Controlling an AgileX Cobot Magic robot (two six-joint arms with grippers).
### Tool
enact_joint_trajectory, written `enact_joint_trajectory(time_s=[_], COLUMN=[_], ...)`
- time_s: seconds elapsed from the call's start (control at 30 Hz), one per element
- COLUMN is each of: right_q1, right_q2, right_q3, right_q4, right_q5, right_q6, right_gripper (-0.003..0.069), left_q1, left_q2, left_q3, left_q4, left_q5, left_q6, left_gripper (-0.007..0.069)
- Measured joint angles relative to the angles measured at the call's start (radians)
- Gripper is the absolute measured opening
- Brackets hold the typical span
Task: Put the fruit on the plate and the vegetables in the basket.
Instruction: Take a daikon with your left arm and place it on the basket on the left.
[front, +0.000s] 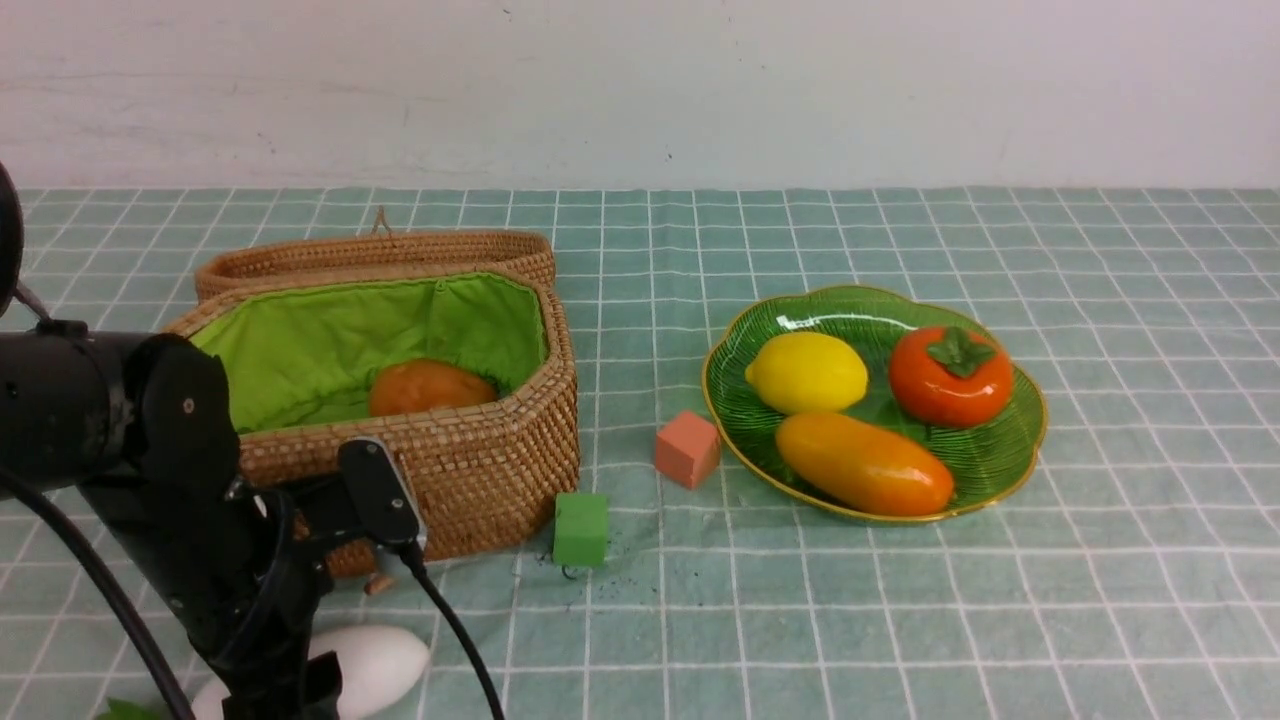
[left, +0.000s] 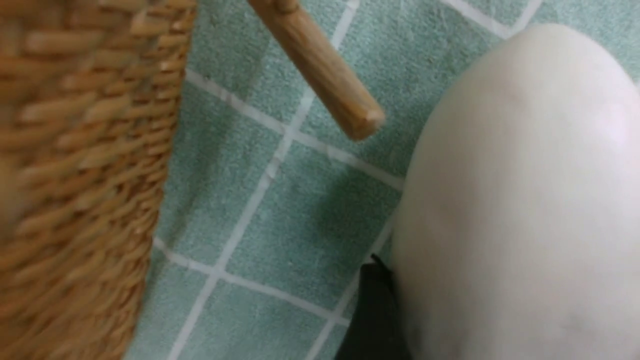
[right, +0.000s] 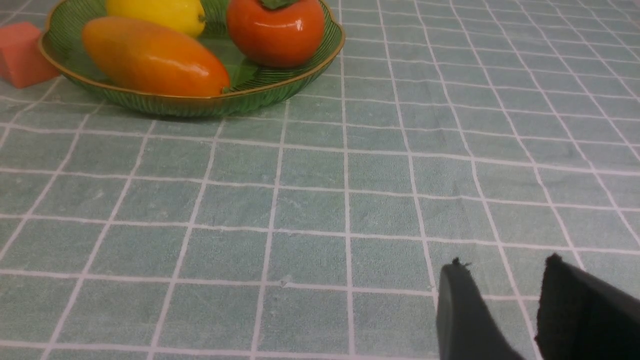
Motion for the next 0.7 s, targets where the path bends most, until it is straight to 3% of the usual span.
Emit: enact_joint_trajectory(time_s=[0.47,0.7], right_q1=[0.000,0.000], right_q2=[0.000,0.000], right_q3=[0.000,0.000], right_q4=[0.000,0.000], right_q5=[0.000,0.000], right_q6=[0.000,0.000], right_gripper=[0.0241,0.0241], left_q1=[0.000,0.000], left_q2=[-0.253,-0.352], left_q3=[0.004,-0.028], left_q4=[-0.007,-0.066], left_q5=[0.074,0.117], left_q6=[-0.004,-0.068], left_gripper=[0.0524,0.0524])
